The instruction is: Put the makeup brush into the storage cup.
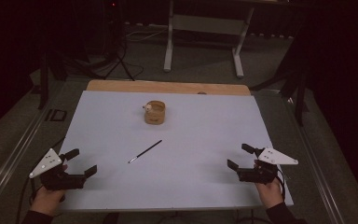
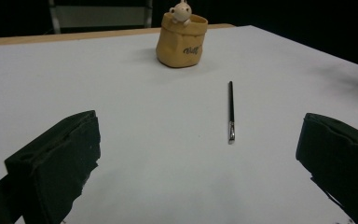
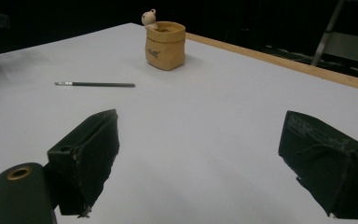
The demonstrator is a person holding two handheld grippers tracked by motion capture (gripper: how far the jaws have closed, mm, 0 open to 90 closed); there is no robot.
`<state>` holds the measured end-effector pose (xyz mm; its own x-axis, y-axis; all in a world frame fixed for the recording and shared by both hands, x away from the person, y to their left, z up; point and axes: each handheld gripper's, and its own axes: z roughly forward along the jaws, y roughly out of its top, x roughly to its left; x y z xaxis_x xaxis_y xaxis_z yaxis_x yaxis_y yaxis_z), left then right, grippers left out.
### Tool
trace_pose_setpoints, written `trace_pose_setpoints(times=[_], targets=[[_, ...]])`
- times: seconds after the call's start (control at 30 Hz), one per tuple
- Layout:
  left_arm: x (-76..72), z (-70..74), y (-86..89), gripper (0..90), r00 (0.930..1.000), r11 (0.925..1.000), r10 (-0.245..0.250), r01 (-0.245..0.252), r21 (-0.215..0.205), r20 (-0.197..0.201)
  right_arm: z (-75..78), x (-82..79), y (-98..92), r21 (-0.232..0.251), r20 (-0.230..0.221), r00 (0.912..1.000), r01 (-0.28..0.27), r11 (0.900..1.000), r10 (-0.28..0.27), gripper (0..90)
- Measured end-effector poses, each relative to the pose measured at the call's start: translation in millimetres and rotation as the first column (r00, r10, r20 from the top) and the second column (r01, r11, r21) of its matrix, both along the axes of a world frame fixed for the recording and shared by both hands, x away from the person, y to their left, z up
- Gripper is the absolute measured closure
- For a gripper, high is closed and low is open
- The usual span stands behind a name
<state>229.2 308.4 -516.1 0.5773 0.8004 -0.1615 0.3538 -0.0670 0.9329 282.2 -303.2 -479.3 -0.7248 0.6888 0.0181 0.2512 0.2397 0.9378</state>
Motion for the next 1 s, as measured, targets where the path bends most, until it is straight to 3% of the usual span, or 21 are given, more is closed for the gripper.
trace_pose_setpoints(times=[0.2,0.3,0.4,0.67,0.87,1.0], targets=[[0.0,1.4,-0.4,0.0,0.9999,0.9998,0.012,-0.012,-0.015,0.002,-2.4,2.0,0.6,0.003,-0.001,1.0000,0.001,1.000,-0.001,12.1],[0.0,1.6,-1.8,0.0,0.9999,1.0000,0.004,-0.004,0.000,0.015,-3.1,1.9,1.4,-0.005,-0.003,1.0000,-0.006,1.000,0.006,12.1],[-0.4,0.9,-2.3,1.4,0.9999,0.9999,0.010,-0.010,0.008,0.006,-1.4,-0.1,1.8,0.004,0.004,0.9999,-0.011,1.000,0.011,12.1],[-1.0,1.1,0.1,1.4,0.9998,0.9991,0.019,-0.019,-0.039,-0.007,-0.1,-0.6,4.0,0.006,0.002,0.9996,-0.027,1.000,0.027,12.1],[-0.8,1.9,-0.6,0.6,0.9989,0.9991,0.037,-0.038,-0.016,-0.028,2.4,-1.9,5.7,0.013,0.010,0.9994,-0.032,0.999,0.032,12.0],[-0.6,6.1,-1.1,0.0,0.9990,0.9986,0.032,-0.034,-0.041,-0.031,1.8,-2.0,7.0,0.004,0.007,0.9995,-0.031,1.000,0.031,12.0]])
